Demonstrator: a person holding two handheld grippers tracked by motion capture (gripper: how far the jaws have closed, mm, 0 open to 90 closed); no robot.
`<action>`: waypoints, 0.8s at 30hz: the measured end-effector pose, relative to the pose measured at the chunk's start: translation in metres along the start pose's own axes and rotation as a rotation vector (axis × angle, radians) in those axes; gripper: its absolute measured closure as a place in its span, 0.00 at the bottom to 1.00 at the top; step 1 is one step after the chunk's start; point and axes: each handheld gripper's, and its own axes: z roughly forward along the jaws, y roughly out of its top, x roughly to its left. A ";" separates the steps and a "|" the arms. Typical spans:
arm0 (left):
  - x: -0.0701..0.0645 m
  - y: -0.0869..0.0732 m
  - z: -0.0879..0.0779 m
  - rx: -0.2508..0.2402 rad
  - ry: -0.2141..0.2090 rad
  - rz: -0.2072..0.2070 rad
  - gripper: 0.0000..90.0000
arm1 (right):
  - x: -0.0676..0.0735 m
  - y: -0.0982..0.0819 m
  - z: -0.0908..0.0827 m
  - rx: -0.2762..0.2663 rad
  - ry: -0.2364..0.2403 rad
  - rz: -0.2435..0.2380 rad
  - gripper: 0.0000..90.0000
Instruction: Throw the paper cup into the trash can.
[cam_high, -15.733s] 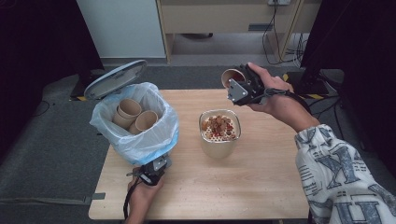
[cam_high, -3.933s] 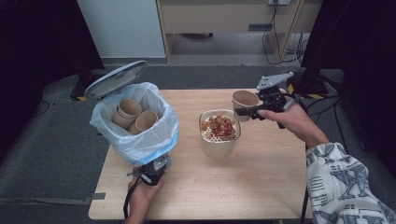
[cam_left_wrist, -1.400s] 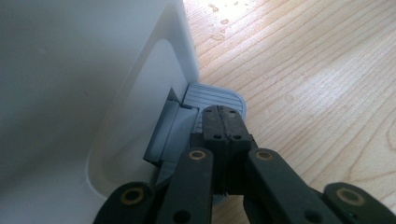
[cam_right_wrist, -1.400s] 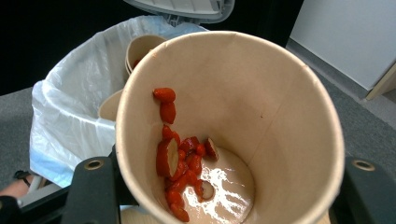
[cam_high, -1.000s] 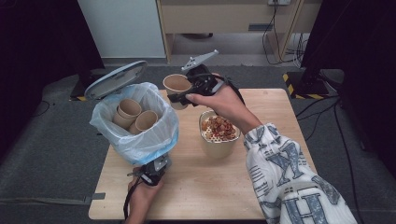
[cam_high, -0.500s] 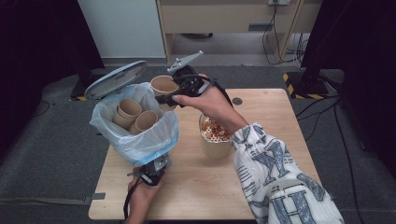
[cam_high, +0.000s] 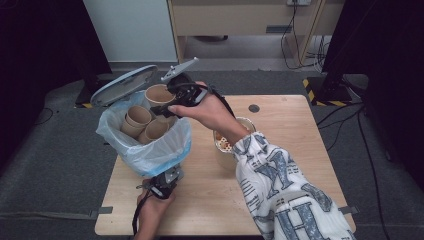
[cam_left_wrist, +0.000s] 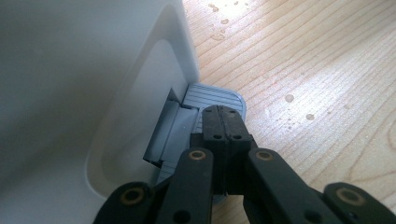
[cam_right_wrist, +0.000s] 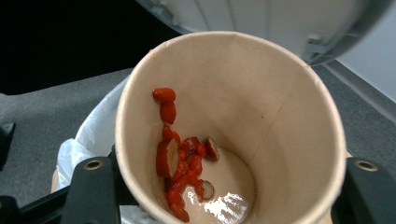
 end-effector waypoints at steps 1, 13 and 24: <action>-0.001 0.000 0.000 0.000 0.002 -0.002 0.99 | 0.001 0.000 0.003 0.008 -0.001 -0.004 0.38; 0.000 0.000 0.000 -0.001 0.000 -0.004 0.99 | 0.011 -0.003 0.029 0.026 0.019 -0.012 0.37; 0.000 0.000 0.000 -0.002 -0.003 -0.003 0.99 | 0.020 -0.011 0.049 0.087 0.024 -0.038 0.22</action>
